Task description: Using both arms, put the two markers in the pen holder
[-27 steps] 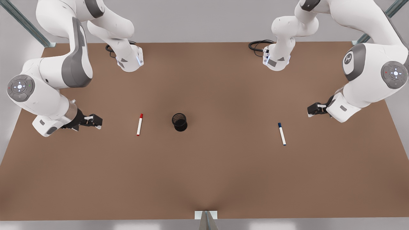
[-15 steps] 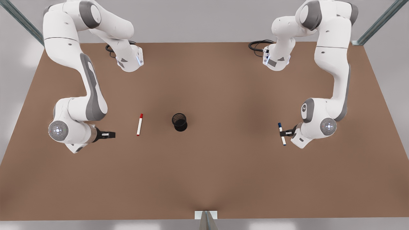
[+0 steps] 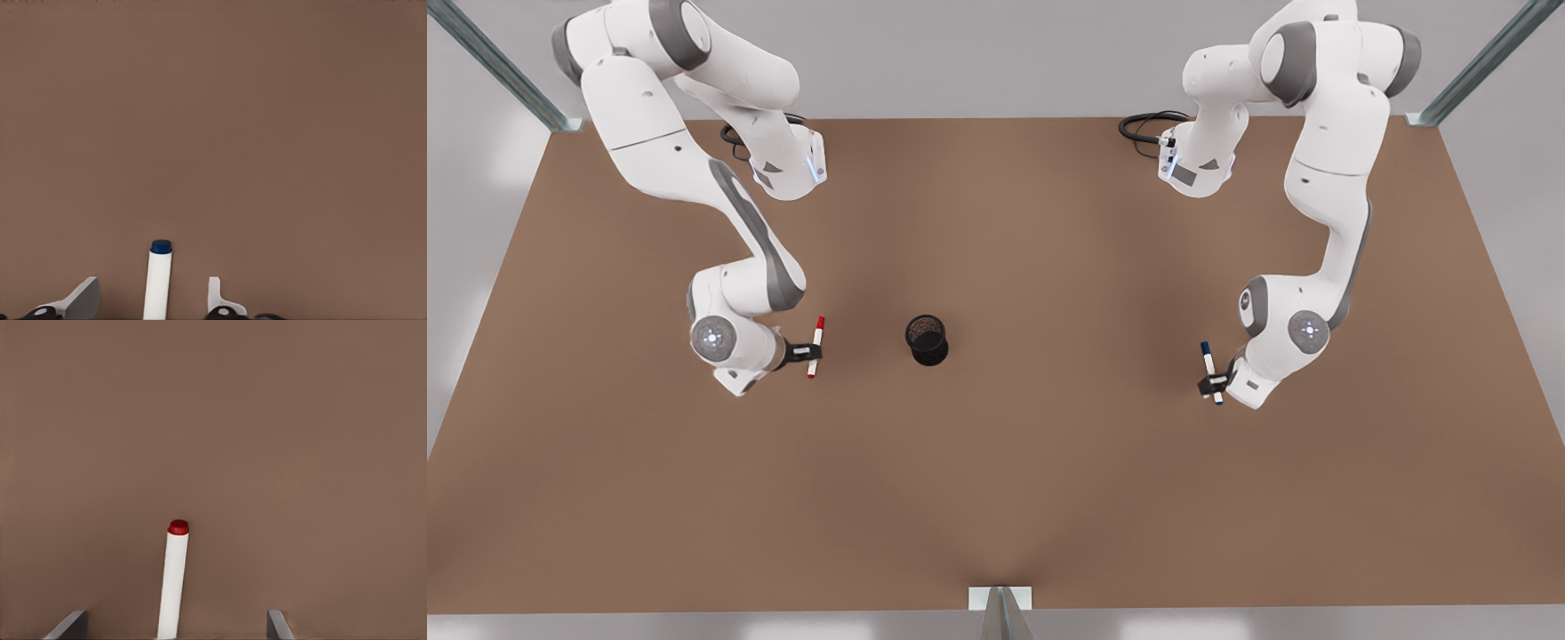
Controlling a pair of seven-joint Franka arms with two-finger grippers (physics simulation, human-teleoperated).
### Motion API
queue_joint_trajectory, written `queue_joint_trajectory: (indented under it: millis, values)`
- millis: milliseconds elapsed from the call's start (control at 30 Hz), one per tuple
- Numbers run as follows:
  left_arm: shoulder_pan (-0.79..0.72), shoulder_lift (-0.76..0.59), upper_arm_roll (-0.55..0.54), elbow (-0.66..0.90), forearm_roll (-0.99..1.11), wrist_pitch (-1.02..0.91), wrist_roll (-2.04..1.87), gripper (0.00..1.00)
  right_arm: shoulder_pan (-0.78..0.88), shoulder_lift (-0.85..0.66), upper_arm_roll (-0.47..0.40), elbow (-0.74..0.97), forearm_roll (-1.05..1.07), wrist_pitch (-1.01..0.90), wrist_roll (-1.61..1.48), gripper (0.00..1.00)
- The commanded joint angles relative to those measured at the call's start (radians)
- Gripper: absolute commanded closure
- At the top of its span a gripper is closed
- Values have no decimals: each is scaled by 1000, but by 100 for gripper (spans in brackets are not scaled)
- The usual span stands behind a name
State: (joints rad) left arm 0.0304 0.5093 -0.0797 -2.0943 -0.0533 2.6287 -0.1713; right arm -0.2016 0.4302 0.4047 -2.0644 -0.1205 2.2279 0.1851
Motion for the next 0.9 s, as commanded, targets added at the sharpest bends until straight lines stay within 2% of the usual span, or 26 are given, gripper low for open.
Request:
queue_joint_trajectory:
  millis: [0, 100, 167, 233, 367, 467, 533, 567, 600, 633, 767, 800, 867]
  values:
    - [0, 6, 0, 2, 1, 53, 35, 28, 8, 19, 9, -13, -18, 105, 277, 0]
    - [0, 8, 0, 2, 1, 53, 46, 42, 24, 55, 5, -11, -53, 133, 303, 5]
    - [-1, 14, 0, 2, 1, 53, 46, 47, 24, 56, 5, -26, -97, 133, 340, 8]
    - [-1, 21, 0, 7, 1, 53, 46, 48, 16, 59, 3, -46, -97, 163, 340, 14]
    - [-3, 28, 0, 10, 3, 53, 47, 50, 16, 84, 2, -51, -97, 170, 340, 31]
    - [-4, 29, 0, 10, 3, 53, 47, 62, 16, 96, 0, -49, -97, 173, 341, 42]
    - [-6, 29, 0, 10, 3, 53, 47, 63, 16, 98, 0, -48, -97, 171, 341, 52]
    - [-6, 29, 0, 10, 3, 53, 47, 63, 16, 98, 0, -48, -97, 171, 341, 60]
    - [-6, 29, 0, 10, 3, 53, 49, 63, 16, 98, 0, -48, -97, 171, 343, 74]
    - [-4, 37, 0, 11, 3, 53, 50, 63, 16, 96, 0, -46, -97, 171, 343, 79]
    - [-6, 38, 0, 13, 3, 53, 55, 63, 16, 88, 0, -40, -97, 159, 343, 79]
    - [-6, 38, 0, 13, 3, 53, 55, 65, 16, 65, 3, -37, -97, 148, 341, 79]
    - [-6, 38, 0, 13, 3, 53, 53, 77, 18, 13, 22, 29, -99, 49, 330, 79]
